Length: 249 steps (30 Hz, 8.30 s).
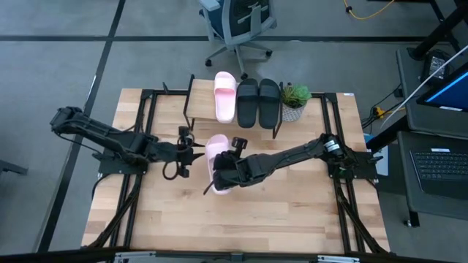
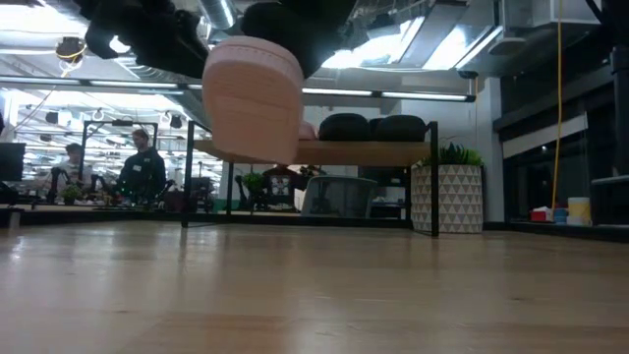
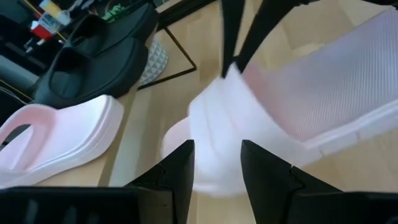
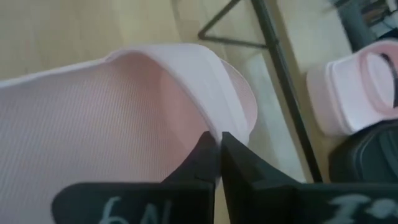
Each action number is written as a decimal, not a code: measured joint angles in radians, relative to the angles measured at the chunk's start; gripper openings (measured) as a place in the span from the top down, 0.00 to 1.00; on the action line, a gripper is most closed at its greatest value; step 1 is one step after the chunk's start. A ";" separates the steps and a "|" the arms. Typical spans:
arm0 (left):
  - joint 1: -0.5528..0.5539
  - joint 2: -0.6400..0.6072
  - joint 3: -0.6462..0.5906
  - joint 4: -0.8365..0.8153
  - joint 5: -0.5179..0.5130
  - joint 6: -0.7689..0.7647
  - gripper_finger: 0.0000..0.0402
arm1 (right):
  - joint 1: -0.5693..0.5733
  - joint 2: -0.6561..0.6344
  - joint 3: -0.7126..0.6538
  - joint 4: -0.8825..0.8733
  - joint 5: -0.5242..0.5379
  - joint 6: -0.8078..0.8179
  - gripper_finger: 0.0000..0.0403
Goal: Pick and place slides into the shelf
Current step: Put the pink slides on the shelf
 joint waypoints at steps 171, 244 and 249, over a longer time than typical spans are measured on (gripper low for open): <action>0.001 -0.147 0.126 -0.111 -0.416 0.164 1.00 | 0.126 -0.055 -0.220 0.195 0.048 0.208 1.00; 0.801 0.071 0.312 0.030 0.214 0.373 1.00 | 0.128 -0.832 -1.420 1.588 -0.173 -0.333 0.98; 0.825 0.071 0.307 0.010 0.226 0.365 1.00 | 0.128 -0.831 -1.420 1.585 -0.173 -0.333 0.98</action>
